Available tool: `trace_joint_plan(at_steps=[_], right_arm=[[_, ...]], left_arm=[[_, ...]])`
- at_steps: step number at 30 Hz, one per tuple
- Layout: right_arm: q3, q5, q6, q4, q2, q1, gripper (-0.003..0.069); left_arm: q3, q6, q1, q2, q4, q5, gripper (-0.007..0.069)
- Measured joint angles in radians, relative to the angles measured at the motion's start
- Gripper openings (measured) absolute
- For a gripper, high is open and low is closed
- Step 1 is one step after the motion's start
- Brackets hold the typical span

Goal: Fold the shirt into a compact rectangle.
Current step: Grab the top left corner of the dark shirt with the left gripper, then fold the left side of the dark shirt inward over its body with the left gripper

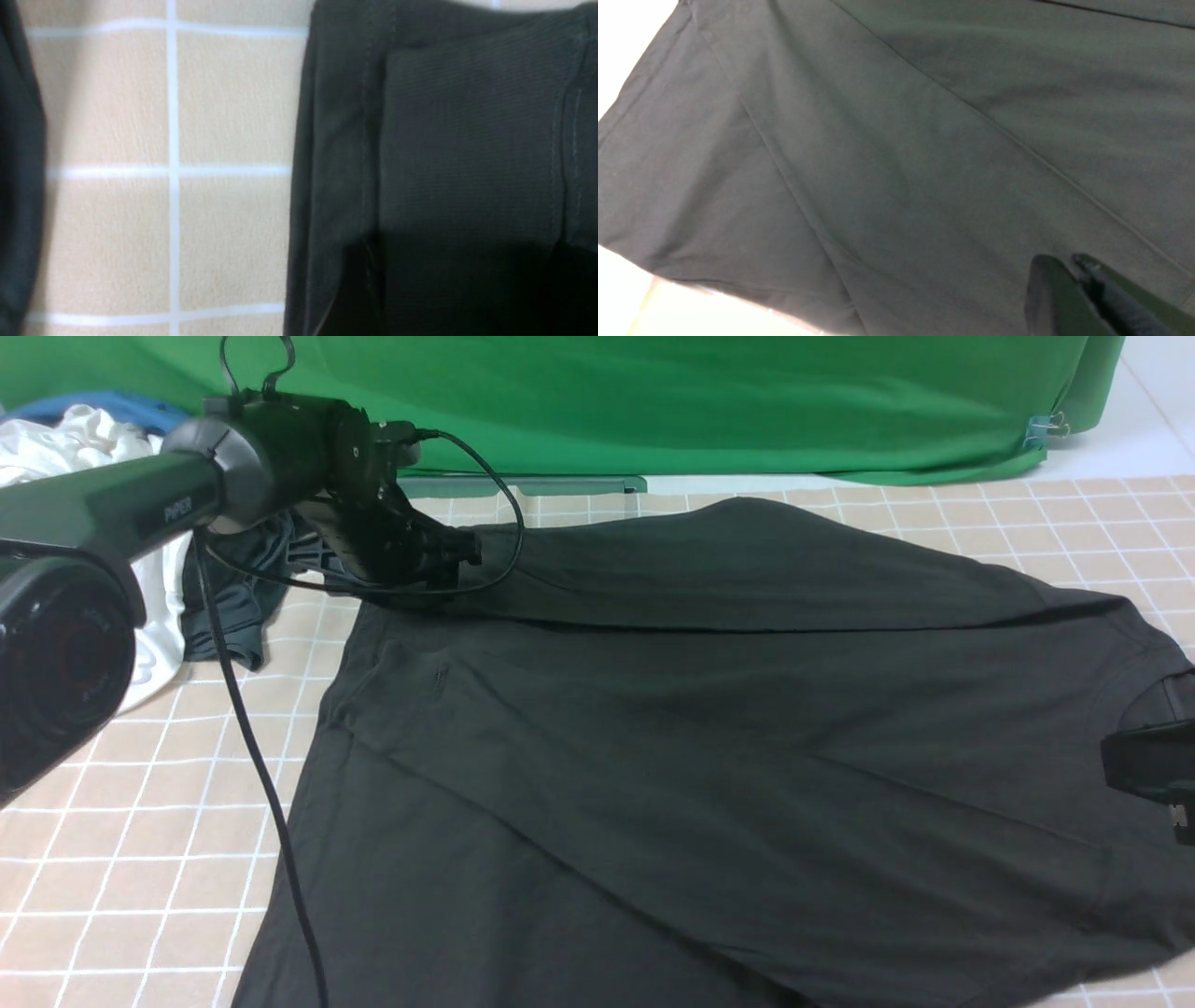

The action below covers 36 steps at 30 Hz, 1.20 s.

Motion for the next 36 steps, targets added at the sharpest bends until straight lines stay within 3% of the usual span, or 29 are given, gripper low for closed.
trace_joint_plan(at_steps=[3, 7, 10, 25, 36], right_arm=[[0.0, -0.003, 0.0, 0.0, 0.0, 0.0, 0.0071], [0.0, -0.006, 0.0, 0.0, 0.0, 0.0, 0.0071], [0.0, -0.006, 0.0, 0.0, 0.0, 0.0, 0.0071], [0.0, -0.006, 0.0, 0.0, 0.0, 0.0, 0.0079], [0.0, -0.006, -0.015, 0.0, 0.0, 0.0, 0.009]], left_arm=[[0.0, 0.0, 0.0, 0.002, 0.0, 0.0, 0.0388], [-0.001, 0.01, 0.0, 0.004, -0.008, -0.003, 0.0151], [-0.002, 0.04, 0.0, -0.002, -0.008, 0.002, 0.005], [0.003, 0.084, 0.0, -0.296, -0.079, 0.34, 0.0037], [0.365, 0.019, -0.043, -0.494, -0.087, 0.373, 0.0037]])
